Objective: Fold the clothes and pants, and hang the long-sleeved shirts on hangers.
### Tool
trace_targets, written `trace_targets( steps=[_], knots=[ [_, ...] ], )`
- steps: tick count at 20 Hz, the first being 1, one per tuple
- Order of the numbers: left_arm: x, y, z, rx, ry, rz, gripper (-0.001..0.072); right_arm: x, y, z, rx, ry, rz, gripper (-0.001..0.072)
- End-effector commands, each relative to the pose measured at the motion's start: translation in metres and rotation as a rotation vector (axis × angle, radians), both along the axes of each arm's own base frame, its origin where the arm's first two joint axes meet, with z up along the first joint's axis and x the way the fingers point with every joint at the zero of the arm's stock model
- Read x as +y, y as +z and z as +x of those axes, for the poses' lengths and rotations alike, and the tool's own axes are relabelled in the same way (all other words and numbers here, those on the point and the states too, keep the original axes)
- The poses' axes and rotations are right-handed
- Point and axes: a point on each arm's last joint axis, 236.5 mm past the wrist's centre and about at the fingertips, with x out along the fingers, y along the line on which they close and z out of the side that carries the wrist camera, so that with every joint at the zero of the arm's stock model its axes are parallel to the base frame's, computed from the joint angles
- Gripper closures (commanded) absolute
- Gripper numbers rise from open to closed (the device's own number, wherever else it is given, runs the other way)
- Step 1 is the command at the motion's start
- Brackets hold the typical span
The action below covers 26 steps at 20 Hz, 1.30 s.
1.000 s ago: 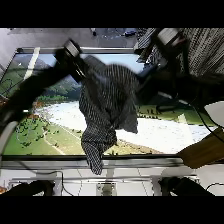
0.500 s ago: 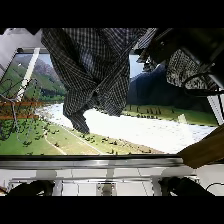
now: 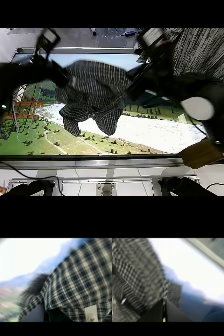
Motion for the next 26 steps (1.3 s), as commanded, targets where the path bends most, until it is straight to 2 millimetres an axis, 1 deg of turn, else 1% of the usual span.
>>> trace_targets(
  steps=[1,4,5,6,7,8,10,11,12,13,14,15,17,18,19,20,21,22,23,24,26],
  knots=[
    [-0.01,-0.054,-0.015,0.145,0.008,-0.068,0.0651,0.018,-0.053,0.0,0.145,0.02,0.013,0.0686],
    [-0.013,-0.053,-0.016,0.15,0.006,-0.086,0.064,0.043,-0.063,0.008,0.192,0.038,0.105,0.0686],
    [-0.011,-0.05,-0.017,0.144,0.008,-0.086,0.0484,0.049,-0.065,0.009,0.203,0.042,0.131,0.0686],
    [-0.009,-0.044,-0.017,0.132,0.013,-0.092,0.0293,0.052,-0.066,0.011,0.208,0.043,0.147,0.0686],
    [-0.005,-0.036,-0.018,0.112,0.015,-0.098,0.0255,0.055,-0.067,0.012,0.212,0.044,0.159,0.0686],
    [0.004,-0.024,-0.019,0.085,0.032,-0.102,0.0255,0.055,-0.067,0.012,0.212,0.044,0.161,0.0686],
    [0.035,0.005,-0.02,0.019,0.096,-0.115,0.0255,0.055,-0.067,0.012,0.213,0.044,0.16,0.0686],
    [0.058,0.02,-0.021,-0.021,0.144,-0.118,0.0259,0.055,-0.067,0.012,0.213,0.044,0.16,0.0686],
    [0.085,0.034,-0.022,-0.056,0.206,-0.121,0.0268,0.055,-0.067,0.012,0.212,0.043,0.16,0.0686],
    [0.113,0.042,-0.024,-0.074,0.268,-0.12,0.0269,0.055,-0.067,0.013,0.21,0.043,0.162,0.0686],
    [0.142,0.044,-0.028,-0.071,0.333,-0.116,0.0269,0.055,-0.066,0.013,0.208,0.043,0.163,0.0686],
    [0.174,0.039,-0.035,-0.041,0.408,-0.114,0.0268,0.055,-0.066,0.013,0.209,0.043,0.162,0.0686],
    [0.24,0.019,-0.049,0.029,0.616,-0.168,0.0268,0.055,-0.066,0.013,0.209,0.043,0.162,0.0686],
    [0.276,0.006,-0.058,0.055,0.73,-0.201,0.0268,0.055,-0.066,0.013,0.208,0.044,0.161,0.0686],
    [0.306,-0.009,-0.067,0.076,0.824,-0.224,0.0268,0.055,-0.066,0.013,0.208,0.044,0.161,0.0686],
    [0.334,-0.03,-0.079,0.108,0.908,-0.24,0.0268,0.055,-0.066,0.013,0.208,0.044,0.161,0.0686],
    [0.354,-0.055,-0.091,0.155,0.971,-0.255,0.0267,0.055,-0.066,0.013,0.208,0.044,0.161,0.0686],
    [0.367,-0.084,-0.104,0.22,1.022,-0.275,0.0266,0.055,-0.066,0.013,0.208,0.044,0.161,0.0686],
    [0.373,-0.115,-0.117,0.292,1.059,-0.298,0.0266,0.055,-0.066,0.013,0.208,0.044,0.161,0.0686],
    [0.374,-0.141,-0.126,0.358,1.079,-0.318,0.0266,0.055,-0.066,0.013,0.208,0.044,0.161,0.0686],
    [0.365,-0.186,-0.139,0.478,1.087,-0.348,0.0266,0.055,-0.067,0.013,0.209,0.044,0.16,0.0685]
  ],
)
